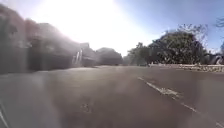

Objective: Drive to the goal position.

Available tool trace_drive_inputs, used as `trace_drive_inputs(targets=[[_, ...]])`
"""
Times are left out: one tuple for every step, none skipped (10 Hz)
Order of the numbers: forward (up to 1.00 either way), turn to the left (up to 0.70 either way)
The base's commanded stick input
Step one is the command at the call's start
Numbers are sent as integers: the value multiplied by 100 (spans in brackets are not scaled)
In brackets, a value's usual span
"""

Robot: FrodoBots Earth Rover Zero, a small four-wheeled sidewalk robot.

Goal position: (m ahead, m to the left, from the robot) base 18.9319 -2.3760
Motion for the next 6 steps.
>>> trace_drive_inputs(targets=[[100,0],[100,0],[100,0],[100,0],[100,0],[100,0]])
